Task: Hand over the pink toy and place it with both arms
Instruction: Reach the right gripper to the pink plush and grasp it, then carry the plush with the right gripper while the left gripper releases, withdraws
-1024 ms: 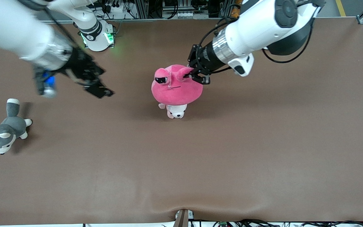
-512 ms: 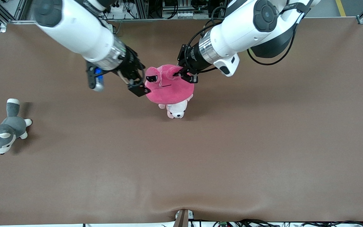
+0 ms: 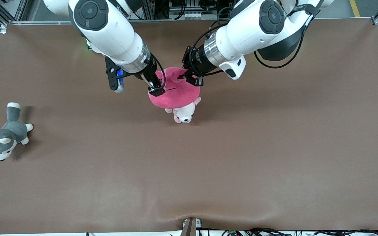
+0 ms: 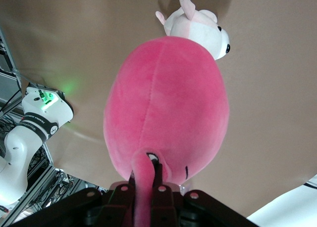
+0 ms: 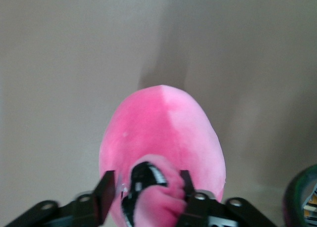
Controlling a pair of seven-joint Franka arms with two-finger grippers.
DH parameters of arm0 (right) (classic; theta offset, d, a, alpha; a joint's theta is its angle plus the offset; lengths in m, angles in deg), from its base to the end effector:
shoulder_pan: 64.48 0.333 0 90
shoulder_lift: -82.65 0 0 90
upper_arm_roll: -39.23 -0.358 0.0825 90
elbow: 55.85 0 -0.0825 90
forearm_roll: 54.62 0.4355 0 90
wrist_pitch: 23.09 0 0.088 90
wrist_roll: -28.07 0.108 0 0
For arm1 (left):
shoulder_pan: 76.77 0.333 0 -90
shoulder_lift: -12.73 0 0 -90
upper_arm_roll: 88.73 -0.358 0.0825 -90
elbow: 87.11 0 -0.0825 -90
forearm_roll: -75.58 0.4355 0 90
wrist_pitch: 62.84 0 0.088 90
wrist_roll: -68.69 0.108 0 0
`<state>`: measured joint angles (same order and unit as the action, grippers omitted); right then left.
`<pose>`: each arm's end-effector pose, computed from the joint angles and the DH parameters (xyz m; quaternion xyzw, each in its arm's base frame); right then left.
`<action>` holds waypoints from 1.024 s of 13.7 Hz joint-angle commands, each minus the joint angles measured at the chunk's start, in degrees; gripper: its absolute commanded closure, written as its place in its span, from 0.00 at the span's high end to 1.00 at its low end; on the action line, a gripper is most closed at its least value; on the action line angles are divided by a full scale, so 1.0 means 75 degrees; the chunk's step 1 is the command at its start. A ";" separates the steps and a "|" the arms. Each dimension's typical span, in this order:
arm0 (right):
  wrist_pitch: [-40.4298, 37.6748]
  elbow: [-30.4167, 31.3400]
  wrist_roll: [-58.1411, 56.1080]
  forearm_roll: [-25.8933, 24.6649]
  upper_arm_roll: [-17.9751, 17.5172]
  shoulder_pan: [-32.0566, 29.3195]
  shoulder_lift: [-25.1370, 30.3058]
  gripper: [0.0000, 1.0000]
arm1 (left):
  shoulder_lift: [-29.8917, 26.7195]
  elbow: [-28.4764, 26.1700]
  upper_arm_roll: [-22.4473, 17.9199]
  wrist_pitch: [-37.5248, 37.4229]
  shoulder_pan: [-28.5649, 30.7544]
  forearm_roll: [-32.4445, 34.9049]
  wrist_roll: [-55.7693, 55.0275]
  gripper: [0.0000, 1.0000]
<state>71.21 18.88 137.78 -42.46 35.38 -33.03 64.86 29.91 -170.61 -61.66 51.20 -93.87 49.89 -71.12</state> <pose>0.5782 0.4257 0.6098 -0.7861 0.6069 0.1058 0.0500 0.5397 -0.4941 0.5966 0.5779 0.7573 -0.2809 0.1168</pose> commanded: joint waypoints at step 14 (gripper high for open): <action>-0.0105 0.0031 -0.0247 -0.0029 0.0126 -0.1799 -0.0006 0.00 | -0.0684 0.0200 -0.0070 -0.2418 0.1807 0.1855 0.4127 1.00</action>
<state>71.02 18.68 137.46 -42.91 37.26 -41.59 65.01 26.71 -168.82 -62.37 37.15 -84.56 62.41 -48.72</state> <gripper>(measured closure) 0.837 0.022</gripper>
